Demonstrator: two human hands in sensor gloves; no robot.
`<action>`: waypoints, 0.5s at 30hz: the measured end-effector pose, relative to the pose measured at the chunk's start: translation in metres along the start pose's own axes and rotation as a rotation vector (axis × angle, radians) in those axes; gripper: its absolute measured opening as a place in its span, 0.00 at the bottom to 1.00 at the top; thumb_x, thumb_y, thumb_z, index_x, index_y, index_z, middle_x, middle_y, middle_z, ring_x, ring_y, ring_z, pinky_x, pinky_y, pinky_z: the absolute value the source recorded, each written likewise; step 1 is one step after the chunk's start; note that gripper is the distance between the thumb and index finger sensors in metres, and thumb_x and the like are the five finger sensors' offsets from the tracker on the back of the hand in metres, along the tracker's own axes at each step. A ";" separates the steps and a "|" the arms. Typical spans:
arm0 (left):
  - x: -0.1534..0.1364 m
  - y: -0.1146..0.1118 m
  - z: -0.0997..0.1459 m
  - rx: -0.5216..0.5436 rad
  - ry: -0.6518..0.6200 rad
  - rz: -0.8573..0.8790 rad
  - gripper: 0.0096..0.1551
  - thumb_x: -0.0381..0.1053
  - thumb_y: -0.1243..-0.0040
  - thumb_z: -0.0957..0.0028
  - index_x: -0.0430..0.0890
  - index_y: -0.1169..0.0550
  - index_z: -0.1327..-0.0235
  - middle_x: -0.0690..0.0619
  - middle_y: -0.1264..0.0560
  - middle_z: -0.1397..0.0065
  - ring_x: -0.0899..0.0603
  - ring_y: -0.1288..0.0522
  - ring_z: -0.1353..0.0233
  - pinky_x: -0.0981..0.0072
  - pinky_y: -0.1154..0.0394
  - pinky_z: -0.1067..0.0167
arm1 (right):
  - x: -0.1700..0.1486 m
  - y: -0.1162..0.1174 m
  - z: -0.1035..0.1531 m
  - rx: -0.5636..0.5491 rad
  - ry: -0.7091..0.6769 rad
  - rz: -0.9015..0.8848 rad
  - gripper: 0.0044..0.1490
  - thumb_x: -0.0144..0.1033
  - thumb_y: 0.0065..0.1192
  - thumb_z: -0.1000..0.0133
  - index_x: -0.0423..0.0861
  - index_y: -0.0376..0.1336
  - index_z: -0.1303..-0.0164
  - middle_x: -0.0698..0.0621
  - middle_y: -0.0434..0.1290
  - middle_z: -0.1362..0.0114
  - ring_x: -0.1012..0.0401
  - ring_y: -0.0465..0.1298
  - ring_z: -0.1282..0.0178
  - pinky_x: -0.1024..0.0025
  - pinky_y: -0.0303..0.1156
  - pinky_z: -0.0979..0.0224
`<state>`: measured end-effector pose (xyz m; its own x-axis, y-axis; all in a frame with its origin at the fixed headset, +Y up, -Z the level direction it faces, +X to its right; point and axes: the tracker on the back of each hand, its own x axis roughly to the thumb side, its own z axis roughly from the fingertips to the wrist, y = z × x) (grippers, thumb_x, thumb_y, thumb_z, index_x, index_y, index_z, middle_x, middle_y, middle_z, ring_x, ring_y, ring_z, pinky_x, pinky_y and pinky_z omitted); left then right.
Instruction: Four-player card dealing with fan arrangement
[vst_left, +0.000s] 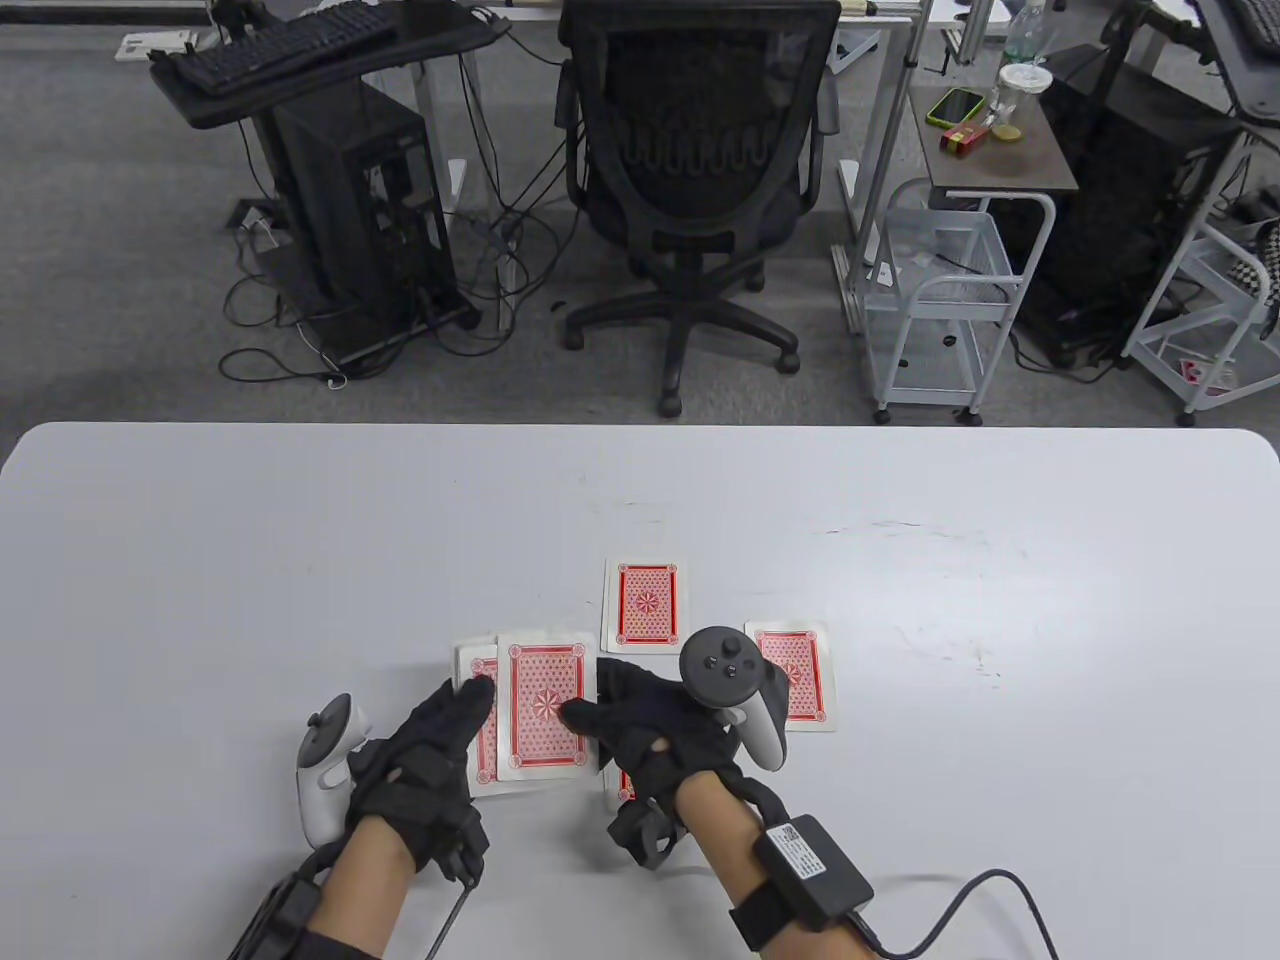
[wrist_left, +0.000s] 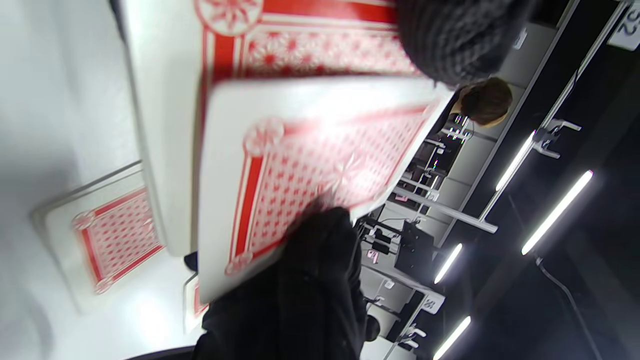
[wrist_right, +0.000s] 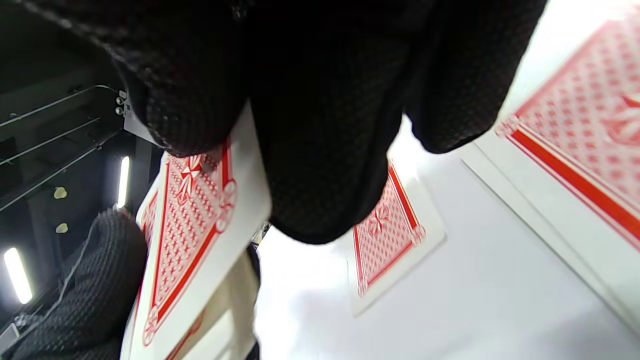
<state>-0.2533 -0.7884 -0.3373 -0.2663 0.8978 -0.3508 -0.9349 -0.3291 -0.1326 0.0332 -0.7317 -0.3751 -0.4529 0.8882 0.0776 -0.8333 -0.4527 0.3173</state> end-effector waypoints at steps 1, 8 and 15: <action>0.003 0.008 0.001 0.038 -0.009 -0.004 0.30 0.61 0.39 0.44 0.54 0.30 0.31 0.56 0.22 0.32 0.42 0.16 0.38 0.51 0.16 0.47 | 0.003 -0.002 -0.004 -0.014 0.002 0.026 0.41 0.41 0.73 0.46 0.32 0.60 0.29 0.53 0.79 0.48 0.59 0.87 0.63 0.48 0.75 0.41; 0.016 0.066 0.014 0.260 0.011 0.018 0.30 0.62 0.40 0.43 0.54 0.31 0.31 0.57 0.23 0.31 0.42 0.16 0.37 0.52 0.17 0.46 | 0.023 0.009 -0.054 0.001 0.158 0.353 0.47 0.41 0.69 0.43 0.29 0.52 0.24 0.52 0.77 0.47 0.65 0.82 0.72 0.51 0.75 0.45; 0.017 0.070 0.016 0.265 0.005 0.053 0.30 0.62 0.40 0.43 0.54 0.30 0.31 0.57 0.23 0.31 0.42 0.16 0.37 0.52 0.16 0.46 | 0.026 0.064 -0.096 0.034 0.269 0.801 0.51 0.46 0.71 0.43 0.28 0.50 0.24 0.53 0.78 0.49 0.67 0.82 0.74 0.52 0.76 0.47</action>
<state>-0.3270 -0.7912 -0.3380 -0.3156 0.8799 -0.3553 -0.9488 -0.2867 0.1326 -0.0626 -0.7452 -0.4432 -0.9663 0.2493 0.0646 -0.2207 -0.9309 0.2910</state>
